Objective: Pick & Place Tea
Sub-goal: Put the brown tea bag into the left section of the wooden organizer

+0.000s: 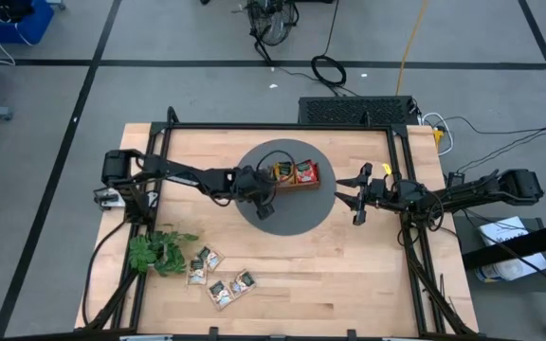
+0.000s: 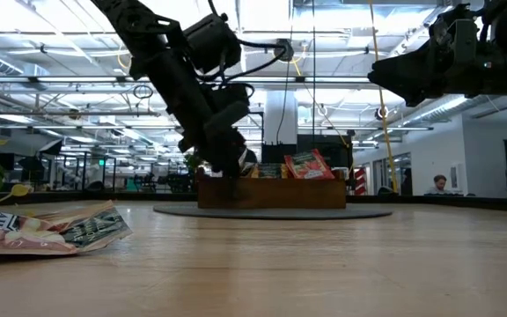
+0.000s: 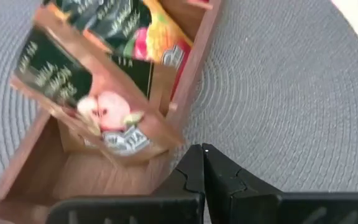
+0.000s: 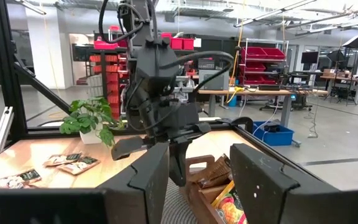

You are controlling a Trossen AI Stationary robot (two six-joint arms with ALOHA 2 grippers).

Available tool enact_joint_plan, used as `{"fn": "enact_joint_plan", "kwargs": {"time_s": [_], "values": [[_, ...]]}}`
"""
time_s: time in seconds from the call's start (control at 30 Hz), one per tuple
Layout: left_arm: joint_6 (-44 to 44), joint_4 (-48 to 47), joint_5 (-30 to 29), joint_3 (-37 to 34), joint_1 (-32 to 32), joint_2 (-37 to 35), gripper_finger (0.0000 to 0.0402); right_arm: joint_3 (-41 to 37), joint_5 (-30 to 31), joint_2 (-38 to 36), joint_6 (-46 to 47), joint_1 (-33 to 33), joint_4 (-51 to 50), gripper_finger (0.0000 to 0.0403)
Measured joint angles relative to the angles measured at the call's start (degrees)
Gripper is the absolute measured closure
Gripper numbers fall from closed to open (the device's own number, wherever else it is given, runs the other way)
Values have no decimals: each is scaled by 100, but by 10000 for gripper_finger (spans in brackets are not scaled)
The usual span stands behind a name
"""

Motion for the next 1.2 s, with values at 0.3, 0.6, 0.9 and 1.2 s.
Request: {"fn": "enact_joint_plan", "kwargs": {"time_s": [0.3,0.6,0.9,1.2], "values": [[126,77,-25,17,60,-122,400,1,0,1,0,1,-1,248],[206,173,-30,17,60,-275,400,-1,1,0,0,1,-1,248],[234,494,14,17,106,-222,400,-1,0,1,0,1,-6,248],[138,536,151,17,104,-190,401,1,0,1,0,2,-2,248]]}}
